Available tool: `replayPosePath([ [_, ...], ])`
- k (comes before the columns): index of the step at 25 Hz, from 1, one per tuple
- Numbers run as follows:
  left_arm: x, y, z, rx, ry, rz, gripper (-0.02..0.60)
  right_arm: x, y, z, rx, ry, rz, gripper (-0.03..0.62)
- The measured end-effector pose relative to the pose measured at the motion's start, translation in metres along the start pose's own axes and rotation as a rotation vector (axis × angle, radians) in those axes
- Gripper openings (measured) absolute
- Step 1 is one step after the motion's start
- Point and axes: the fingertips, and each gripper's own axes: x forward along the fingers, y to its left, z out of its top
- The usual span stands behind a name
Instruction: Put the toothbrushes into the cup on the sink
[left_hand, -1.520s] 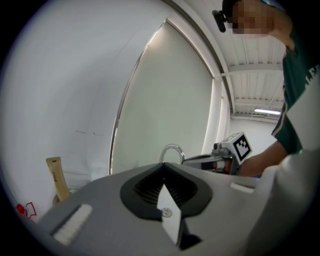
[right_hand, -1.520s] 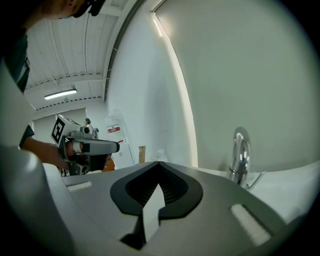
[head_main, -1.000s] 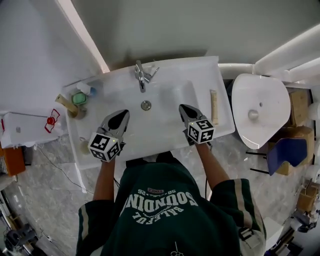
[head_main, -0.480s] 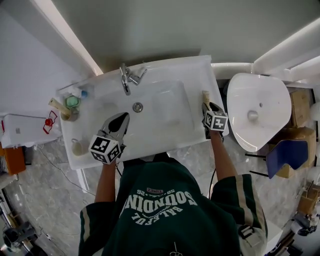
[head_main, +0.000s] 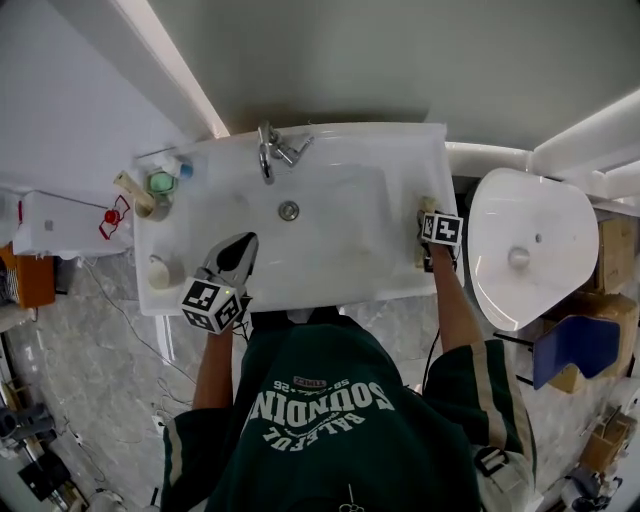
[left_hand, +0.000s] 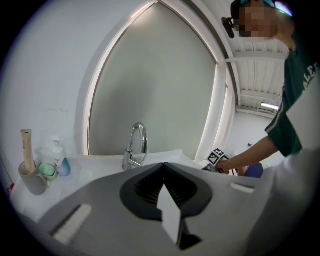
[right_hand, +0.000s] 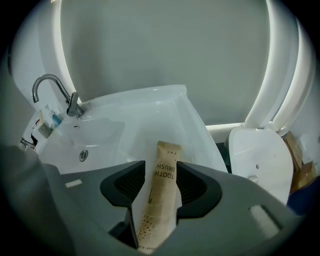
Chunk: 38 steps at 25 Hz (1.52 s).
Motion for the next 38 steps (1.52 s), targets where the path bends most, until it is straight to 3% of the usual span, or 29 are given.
replayPosePath([
  [6,-0.013,-0.004,-0.007,-0.018,0.0,0.046,0.051,0.014,-0.005,-0.019,-0.017,0.152,-0.009,0.163],
  [7,-0.016,-0.004,-0.008,-0.02,-0.004,0.05,0.051,0.012,-0.002,-0.02,-0.02,0.155,0.003,0.119],
  [11,-0.022,0.0,-0.011,-0.03,-0.006,0.053,0.051,-0.001,0.019,-0.012,-0.034,0.089,0.074,0.06],
  [17,-0.029,0.006,-0.005,-0.016,-0.024,0.028,0.051,-0.027,0.062,0.007,-0.11,-0.033,0.141,0.044],
  [24,-0.058,0.034,-0.007,-0.031,-0.044,0.031,0.051,-0.06,0.147,0.02,-0.261,-0.16,0.207,0.043],
  [31,-0.097,0.067,-0.014,-0.045,-0.056,0.053,0.051,-0.073,0.241,0.005,-0.311,-0.168,0.303,0.043],
  [38,-0.151,0.105,-0.022,-0.068,-0.082,0.124,0.051,-0.084,0.337,-0.011,-0.363,-0.177,0.426,0.044],
])
